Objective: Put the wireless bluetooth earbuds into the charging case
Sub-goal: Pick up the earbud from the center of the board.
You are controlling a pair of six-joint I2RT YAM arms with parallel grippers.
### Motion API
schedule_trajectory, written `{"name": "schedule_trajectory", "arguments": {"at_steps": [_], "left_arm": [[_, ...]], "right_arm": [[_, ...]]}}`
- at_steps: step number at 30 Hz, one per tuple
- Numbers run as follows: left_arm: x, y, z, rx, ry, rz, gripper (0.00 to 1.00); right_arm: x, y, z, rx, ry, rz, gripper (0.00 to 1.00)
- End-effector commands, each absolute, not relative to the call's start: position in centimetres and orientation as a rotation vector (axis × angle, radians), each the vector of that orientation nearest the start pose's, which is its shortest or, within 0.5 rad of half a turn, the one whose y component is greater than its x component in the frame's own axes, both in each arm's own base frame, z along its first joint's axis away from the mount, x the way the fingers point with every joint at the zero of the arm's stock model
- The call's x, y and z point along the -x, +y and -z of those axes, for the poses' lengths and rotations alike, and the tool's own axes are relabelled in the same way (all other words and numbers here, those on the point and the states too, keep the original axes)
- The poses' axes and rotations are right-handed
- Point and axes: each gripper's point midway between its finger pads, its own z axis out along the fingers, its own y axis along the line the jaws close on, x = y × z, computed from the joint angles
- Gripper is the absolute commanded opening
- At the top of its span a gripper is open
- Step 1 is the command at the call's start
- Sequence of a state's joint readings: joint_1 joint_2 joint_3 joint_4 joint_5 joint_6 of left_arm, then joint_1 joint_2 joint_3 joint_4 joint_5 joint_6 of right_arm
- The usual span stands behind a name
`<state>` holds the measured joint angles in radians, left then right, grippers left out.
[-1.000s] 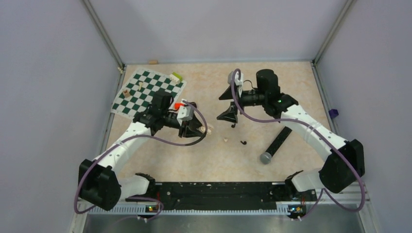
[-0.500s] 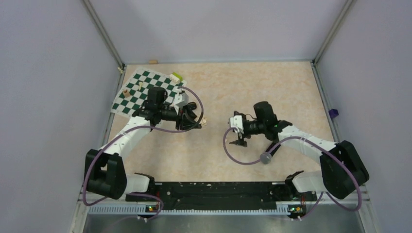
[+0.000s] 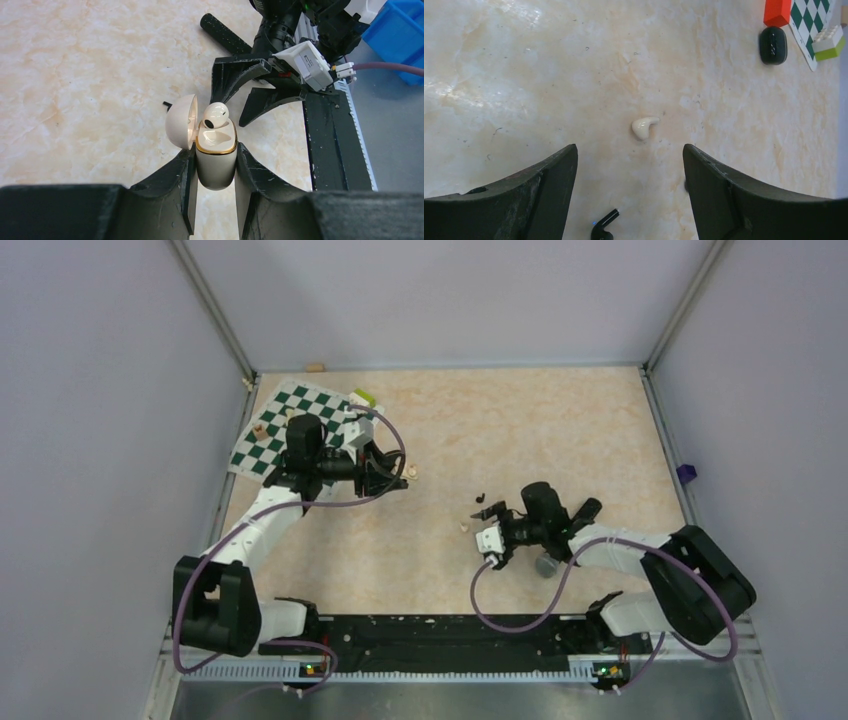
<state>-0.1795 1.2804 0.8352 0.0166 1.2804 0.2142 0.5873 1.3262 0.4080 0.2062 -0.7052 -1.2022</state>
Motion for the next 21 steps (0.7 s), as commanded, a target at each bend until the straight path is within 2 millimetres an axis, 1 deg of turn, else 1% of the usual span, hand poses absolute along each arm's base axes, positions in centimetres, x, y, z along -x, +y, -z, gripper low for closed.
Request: {"name": "schedule_trajectory", "arguments": {"at_steps": [1, 5, 6, 8, 12, 15, 21], "left_arm": [[-26.4, -21.7, -22.6, -1.114, 1.451, 1.207, 0.00], [-26.4, -21.7, -22.6, -1.115, 1.448, 1.206, 0.00], [-26.4, -21.7, -22.6, -1.115, 1.448, 1.205, 0.00], [-26.4, -21.7, -22.4, -1.115, 1.449, 1.204, 0.00], [-26.2, -21.7, -22.3, -1.120, 1.442, 1.197, 0.00], [-26.2, -21.7, -22.3, -1.121, 1.439, 1.197, 0.00], [-26.0, -21.7, -22.4, -1.132, 1.424, 1.194, 0.00]], "right_arm": [[-23.4, 26.4, -6.3, 1.844, 0.918, -0.375, 0.75], [-23.1, 26.8, -4.5, 1.908, 0.931, -0.370, 0.72], [-23.1, 26.9, -4.0, 1.930, 0.935, -0.364, 0.68], [-23.3, 27.2, -3.2, 1.960, 0.953, -0.354, 0.62], [-24.1, 28.0, -3.0, 1.959, 1.019, -0.338, 0.55], [-24.6, 28.0, -2.9, 1.972, 1.070, -0.329, 0.49], [-25.0, 27.2, -2.5, 1.992, 1.120, -0.290, 0.46]]}}
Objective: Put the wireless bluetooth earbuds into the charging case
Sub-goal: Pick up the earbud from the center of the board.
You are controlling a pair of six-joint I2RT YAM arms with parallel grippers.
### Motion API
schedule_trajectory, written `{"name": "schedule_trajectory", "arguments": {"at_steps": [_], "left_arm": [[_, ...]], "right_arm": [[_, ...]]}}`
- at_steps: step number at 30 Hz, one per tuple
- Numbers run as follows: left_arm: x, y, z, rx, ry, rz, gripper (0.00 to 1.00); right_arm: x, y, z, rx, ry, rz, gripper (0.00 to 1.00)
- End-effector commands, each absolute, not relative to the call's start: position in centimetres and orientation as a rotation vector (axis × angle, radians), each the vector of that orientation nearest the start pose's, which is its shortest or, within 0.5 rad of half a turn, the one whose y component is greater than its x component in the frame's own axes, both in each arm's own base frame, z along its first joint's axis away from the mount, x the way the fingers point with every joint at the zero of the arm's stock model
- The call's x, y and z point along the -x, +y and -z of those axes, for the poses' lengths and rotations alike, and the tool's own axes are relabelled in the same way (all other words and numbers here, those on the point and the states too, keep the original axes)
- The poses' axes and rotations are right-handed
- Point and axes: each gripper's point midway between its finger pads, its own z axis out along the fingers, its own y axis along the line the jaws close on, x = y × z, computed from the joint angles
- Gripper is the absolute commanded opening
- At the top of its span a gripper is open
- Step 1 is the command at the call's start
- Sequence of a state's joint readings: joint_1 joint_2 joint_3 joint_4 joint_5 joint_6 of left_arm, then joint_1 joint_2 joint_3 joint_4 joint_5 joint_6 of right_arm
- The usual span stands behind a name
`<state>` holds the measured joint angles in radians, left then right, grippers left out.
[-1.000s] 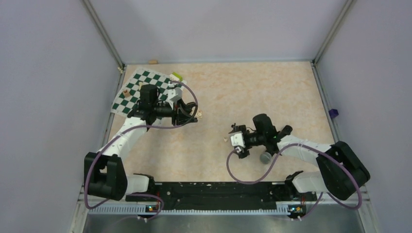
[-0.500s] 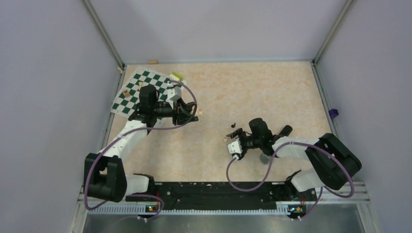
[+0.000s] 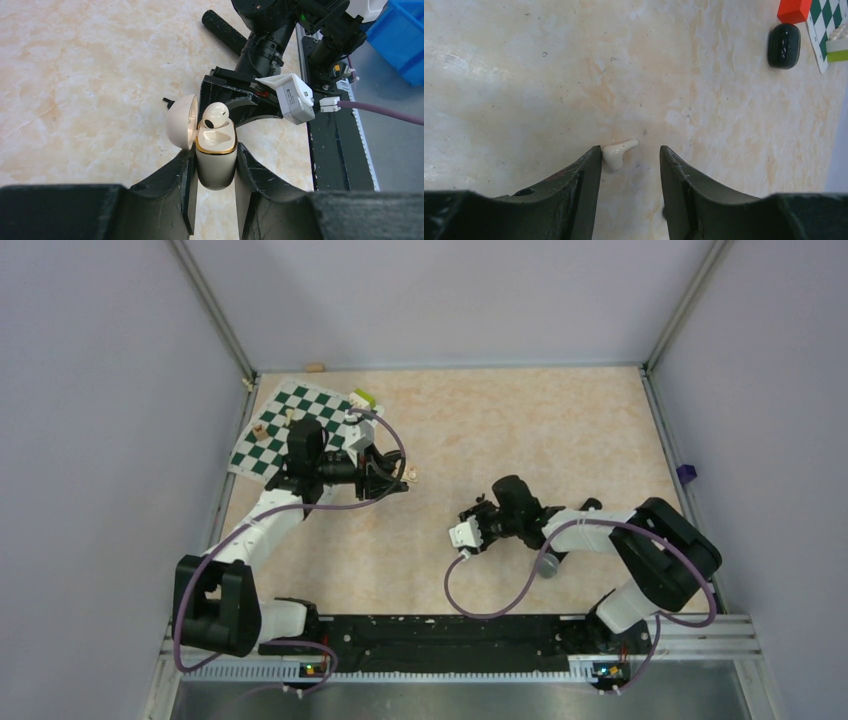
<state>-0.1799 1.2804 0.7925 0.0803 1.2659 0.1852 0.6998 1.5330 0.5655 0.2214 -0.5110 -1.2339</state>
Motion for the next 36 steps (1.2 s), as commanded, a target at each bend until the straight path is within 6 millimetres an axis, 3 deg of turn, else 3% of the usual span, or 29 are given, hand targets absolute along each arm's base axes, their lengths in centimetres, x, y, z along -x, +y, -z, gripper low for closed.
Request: {"name": "schedule_trajectory", "arguments": {"at_steps": [1, 9, 14, 19, 24, 29, 36], "left_arm": [[-25.9, -21.7, -22.4, -1.133, 1.422, 1.197, 0.00], [-25.7, -21.7, -22.5, -1.140, 1.410, 1.198, 0.00], [-25.7, -21.7, -22.5, -1.139, 1.411, 1.204, 0.00], [-25.7, -21.8, -22.7, -1.137, 1.411, 1.202, 0.00], [-25.7, -21.7, -22.6, -1.134, 1.414, 1.199, 0.00], [-25.9, -21.8, -22.3, -1.133, 1.420, 1.194, 0.00], [-26.1, -22.1, -21.4, -1.163, 1.429, 1.143, 0.00]], "right_arm": [[-25.0, 27.2, -2.4, 1.996, 1.129, -0.293, 0.45], [-24.9, 27.1, -2.1, 2.027, 1.157, -0.307, 0.33], [-24.7, 27.4, -2.0, 2.038, 1.145, -0.311, 0.31], [-24.5, 28.1, -1.6, 2.072, 1.153, -0.322, 0.17], [-24.6, 28.4, -2.0, 2.048, 1.175, -0.336, 0.12], [-24.9, 29.6, -6.1, 1.933, 1.155, -0.369, 0.09], [-24.7, 30.1, -15.8, 1.694, 1.105, -0.491, 0.04]]}}
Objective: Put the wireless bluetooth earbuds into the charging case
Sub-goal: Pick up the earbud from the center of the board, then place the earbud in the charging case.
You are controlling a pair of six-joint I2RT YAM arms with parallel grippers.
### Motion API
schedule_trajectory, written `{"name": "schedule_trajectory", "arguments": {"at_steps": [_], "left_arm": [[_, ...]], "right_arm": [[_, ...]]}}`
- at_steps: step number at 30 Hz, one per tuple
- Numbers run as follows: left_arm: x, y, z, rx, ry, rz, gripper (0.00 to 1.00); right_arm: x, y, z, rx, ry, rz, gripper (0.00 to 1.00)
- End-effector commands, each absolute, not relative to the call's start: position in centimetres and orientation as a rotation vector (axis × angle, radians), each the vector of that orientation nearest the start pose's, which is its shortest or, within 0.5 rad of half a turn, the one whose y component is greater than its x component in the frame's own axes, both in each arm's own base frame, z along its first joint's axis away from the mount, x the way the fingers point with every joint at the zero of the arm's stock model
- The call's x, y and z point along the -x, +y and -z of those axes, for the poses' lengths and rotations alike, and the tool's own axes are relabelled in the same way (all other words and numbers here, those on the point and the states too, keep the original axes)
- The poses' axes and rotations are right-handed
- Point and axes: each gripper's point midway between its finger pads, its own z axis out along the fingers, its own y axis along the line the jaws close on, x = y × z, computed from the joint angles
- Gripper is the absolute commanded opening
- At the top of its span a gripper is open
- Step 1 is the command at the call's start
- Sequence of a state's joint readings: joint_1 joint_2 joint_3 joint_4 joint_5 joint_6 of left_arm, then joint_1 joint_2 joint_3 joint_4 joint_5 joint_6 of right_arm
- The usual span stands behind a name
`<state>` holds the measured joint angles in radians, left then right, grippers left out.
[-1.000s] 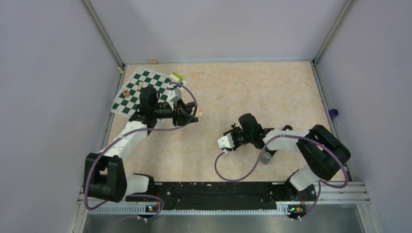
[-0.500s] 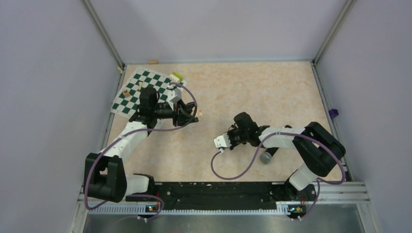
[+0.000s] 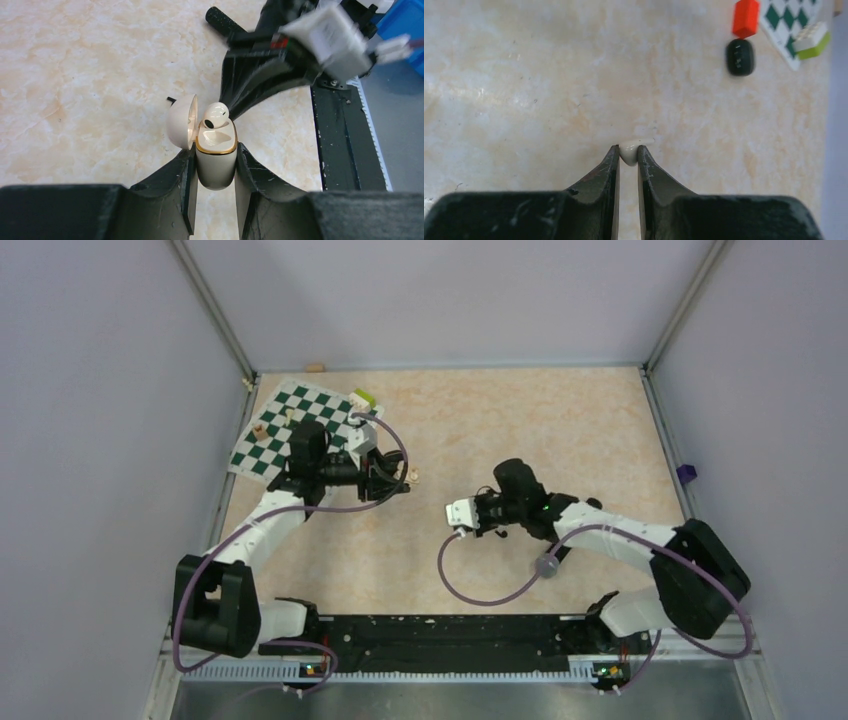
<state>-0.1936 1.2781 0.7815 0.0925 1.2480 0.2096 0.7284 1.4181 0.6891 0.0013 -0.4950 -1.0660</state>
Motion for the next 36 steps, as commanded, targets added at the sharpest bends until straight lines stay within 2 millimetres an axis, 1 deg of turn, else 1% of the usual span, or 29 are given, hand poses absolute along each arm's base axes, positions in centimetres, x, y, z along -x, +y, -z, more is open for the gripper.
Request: {"name": "schedule_trajectory", "arguments": {"at_steps": [1, 6, 8, 12, 14, 17, 18, 21, 26, 28, 30, 36], "left_arm": [[-26.1, -22.2, -21.3, -1.171, 1.430, 1.141, 0.00], [-25.9, -22.8, -20.4, -1.220, 1.439, 1.114, 0.00], [-25.8, -23.1, -19.9, -1.240, 1.444, 1.105, 0.00], [-25.4, -23.6, -19.5, -1.270, 1.439, 1.098, 0.00], [-25.2, -23.9, -19.5, -1.288, 1.432, 1.091, 0.00], [-24.9, -24.1, -19.4, -1.312, 1.425, 1.076, 0.00], [-24.9, -24.2, -19.4, -1.318, 1.421, 1.072, 0.00], [-24.5, -24.5, -19.4, -1.339, 1.411, 1.064, 0.00], [-23.6, -24.9, -19.2, -1.399, 1.372, 1.050, 0.00], [-23.3, -25.0, -19.3, -1.414, 1.359, 1.047, 0.00], [-23.0, -25.1, -19.3, -1.422, 1.351, 1.054, 0.00], [-22.5, -25.2, -19.5, -1.447, 1.318, 1.049, 0.00]], "right_arm": [[-24.8, 29.6, -17.2, 1.652, 1.122, -0.531, 0.03], [-24.5, 28.0, -23.5, 1.511, 1.148, -0.762, 0.02], [-23.6, 27.8, -25.8, 1.480, 1.135, -0.873, 0.02], [-21.4, 28.2, -28.9, 1.444, 1.089, -1.068, 0.01], [-20.0, 28.6, -30.0, 1.412, 1.060, -1.199, 0.01], [-18.6, 28.9, -31.4, 1.350, 1.036, -1.349, 0.00], [-18.2, 28.9, -31.5, 1.317, 1.066, -1.412, 0.00], [-17.6, 29.6, -31.5, 1.291, 1.074, -1.481, 0.00], [-17.0, 31.3, -30.0, 1.280, 1.134, -1.530, 0.00], [-16.9, 31.9, -29.5, 1.280, 1.147, -1.519, 0.00], [-17.0, 32.6, -28.7, 1.283, 1.173, -1.491, 0.00], [-18.4, 33.7, -26.2, 1.253, 1.281, -1.458, 0.00]]}}
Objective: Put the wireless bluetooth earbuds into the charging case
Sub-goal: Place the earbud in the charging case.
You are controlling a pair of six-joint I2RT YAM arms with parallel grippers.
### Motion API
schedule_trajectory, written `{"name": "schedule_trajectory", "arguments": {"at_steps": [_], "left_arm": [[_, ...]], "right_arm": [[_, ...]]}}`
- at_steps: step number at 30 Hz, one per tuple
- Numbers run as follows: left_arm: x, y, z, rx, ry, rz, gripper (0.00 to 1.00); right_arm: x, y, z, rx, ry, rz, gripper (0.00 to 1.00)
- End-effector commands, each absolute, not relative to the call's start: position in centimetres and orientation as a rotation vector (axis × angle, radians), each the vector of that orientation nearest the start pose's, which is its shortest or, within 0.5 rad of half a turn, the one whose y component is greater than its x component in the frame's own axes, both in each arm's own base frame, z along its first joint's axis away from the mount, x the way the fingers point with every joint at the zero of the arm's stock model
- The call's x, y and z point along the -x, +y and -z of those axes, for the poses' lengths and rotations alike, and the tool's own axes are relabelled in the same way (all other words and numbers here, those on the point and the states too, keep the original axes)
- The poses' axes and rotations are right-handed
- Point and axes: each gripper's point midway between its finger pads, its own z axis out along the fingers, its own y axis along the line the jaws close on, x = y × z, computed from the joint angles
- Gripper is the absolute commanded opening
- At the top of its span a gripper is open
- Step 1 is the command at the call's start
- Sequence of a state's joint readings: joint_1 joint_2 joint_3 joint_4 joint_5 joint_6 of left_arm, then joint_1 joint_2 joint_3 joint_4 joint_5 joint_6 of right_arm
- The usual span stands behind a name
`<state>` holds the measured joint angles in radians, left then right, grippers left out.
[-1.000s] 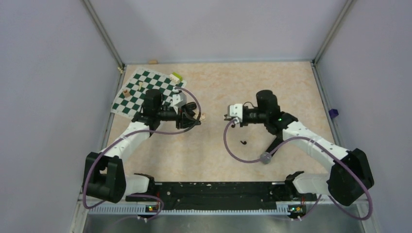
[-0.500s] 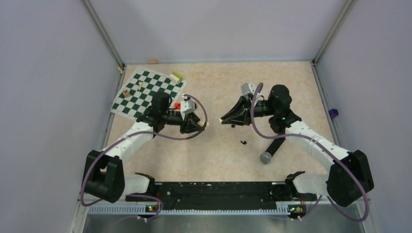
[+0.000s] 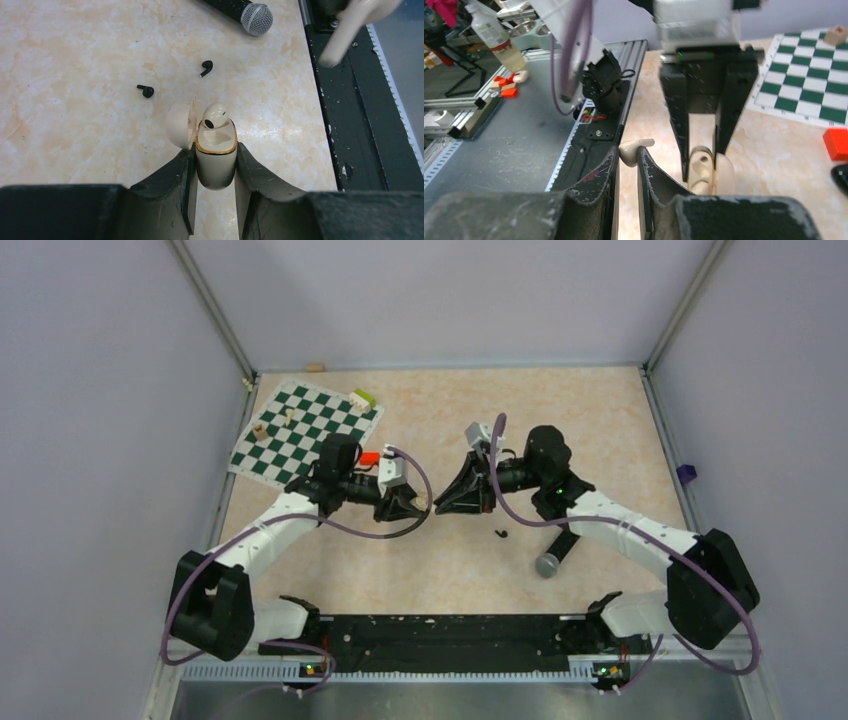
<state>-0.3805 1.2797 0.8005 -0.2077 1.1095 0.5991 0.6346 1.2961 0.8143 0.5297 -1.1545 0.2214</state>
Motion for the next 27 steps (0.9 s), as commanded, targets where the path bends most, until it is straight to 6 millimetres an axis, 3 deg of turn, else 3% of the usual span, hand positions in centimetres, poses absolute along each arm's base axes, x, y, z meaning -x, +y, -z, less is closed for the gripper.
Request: {"name": "schedule_trajectory", "arguments": {"at_steps": [1, 7, 27], "left_arm": [[-22.4, -25.2, -19.5, -1.450, 1.314, 1.050, 0.00], [-21.8, -25.3, -19.6, -1.464, 1.288, 1.068, 0.00], [-21.6, -25.4, -19.8, -1.470, 1.276, 1.071, 0.00]], "right_arm": [[-18.8, 33.9, -25.9, 1.243, 1.297, -1.448, 0.00], [-20.1, 34.3, -24.5, 1.209, 1.353, -1.411, 0.00], [-20.1, 35.5, -22.7, 1.240, 1.378, -1.375, 0.00]]}}
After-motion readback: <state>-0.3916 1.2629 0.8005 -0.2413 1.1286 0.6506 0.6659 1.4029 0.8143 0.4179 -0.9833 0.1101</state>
